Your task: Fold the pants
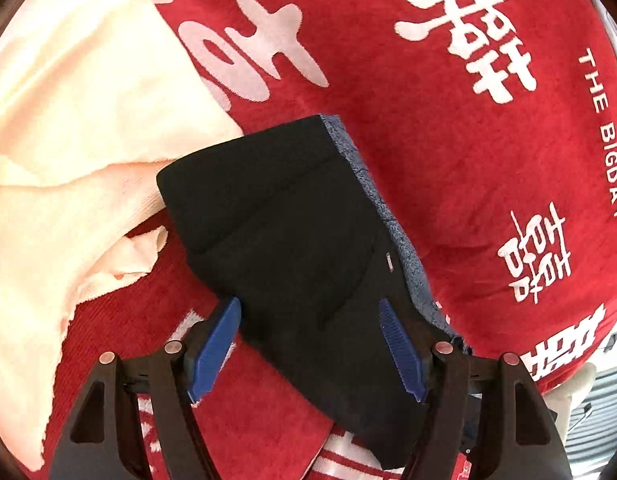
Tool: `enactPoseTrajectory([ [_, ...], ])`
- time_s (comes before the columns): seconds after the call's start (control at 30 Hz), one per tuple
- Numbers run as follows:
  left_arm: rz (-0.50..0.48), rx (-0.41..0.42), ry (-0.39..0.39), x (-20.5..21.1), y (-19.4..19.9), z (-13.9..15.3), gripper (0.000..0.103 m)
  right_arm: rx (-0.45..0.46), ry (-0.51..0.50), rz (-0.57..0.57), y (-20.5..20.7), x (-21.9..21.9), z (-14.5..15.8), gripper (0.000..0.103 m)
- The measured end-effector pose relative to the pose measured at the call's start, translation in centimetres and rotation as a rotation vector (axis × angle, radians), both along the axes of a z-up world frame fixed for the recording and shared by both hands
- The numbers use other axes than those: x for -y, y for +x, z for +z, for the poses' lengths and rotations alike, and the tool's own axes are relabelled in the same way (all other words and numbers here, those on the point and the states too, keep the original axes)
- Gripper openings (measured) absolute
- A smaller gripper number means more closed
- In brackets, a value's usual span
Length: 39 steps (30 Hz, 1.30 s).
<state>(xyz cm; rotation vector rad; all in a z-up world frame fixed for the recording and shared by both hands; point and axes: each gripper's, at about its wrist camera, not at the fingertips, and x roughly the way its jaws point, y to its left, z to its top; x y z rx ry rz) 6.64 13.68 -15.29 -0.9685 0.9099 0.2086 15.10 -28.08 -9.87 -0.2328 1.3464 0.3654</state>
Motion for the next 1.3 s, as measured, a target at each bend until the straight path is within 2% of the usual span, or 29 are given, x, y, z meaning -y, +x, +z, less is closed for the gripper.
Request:
enactPoseTrajectory([
  [0.1,0.040,-0.018,-0.010,-0.8,-1.3,-0.3,0.072,0.003,-0.008,-0.005,-0.2,0.1,0.2,0.101],
  [0.2,0.081,-0.008,-0.053,-1.5,-2.2,-1.0,0.072,0.001,-0.014,-0.005,-0.1,-0.2,0.0,0.101],
  [0.37,0.063,0.029,-0.063,-1.8,0.0,-1.2,0.072,-0.005,-0.019,-0.003,0.1,-0.3,-0.1,0.101],
  [0.53,0.111,0.065,-0.089,-2.2,1.1,-2.1,0.072,0.001,-0.010,-0.005,0.1,-0.2,0.0,0.102],
  [0.6,0.128,0.055,-0.074,-2.1,1.4,-2.0,0.072,0.008,-0.004,-0.003,0.0,-0.1,-0.1,0.102],
  [0.63,0.133,0.026,-0.042,-1.8,1.8,-1.7,0.071,0.012,-0.002,-0.001,-0.1,-0.1,-0.1,0.102],
  [0.7,0.129,-0.028,0.030,-1.2,2.4,-1.1,0.045,0.013,-0.004,-0.001,0.0,-0.2,0.0,0.102],
  [0.73,0.115,-0.051,0.059,-1.0,2.7,-0.9,0.027,0.011,-0.006,-0.005,0.1,-0.2,0.2,0.102],
  [0.8,0.090,-0.063,0.116,-0.4,3.1,0.0,0.027,0.004,0.001,-0.013,0.3,-0.4,1.0,0.100],
  [0.9,0.008,-0.068,0.278,1.7,3.8,2.4,0.026,-0.007,0.054,-0.002,0.9,-1.3,3.5,0.098],
  [0.93,-0.028,-0.067,0.347,2.9,4.1,3.5,0.026,-0.006,0.072,0.015,1.3,-2.1,4.8,0.098],
  [1.07,-0.121,-0.048,0.494,6.3,4.8,6.1,0.026,-0.065,0.166,0.083,4.1,-6.0,8.4,0.098],
  [1.23,-0.200,-0.024,0.594,8.6,5.2,7.9,0.026,-0.186,0.274,0.178,8.8,-13.6,11.7,0.098],
  [1.3,-0.216,-0.018,0.613,9.5,5.6,8.4,0.026,-0.258,0.276,0.232,10.1,-17.8,12.1,0.099],
])
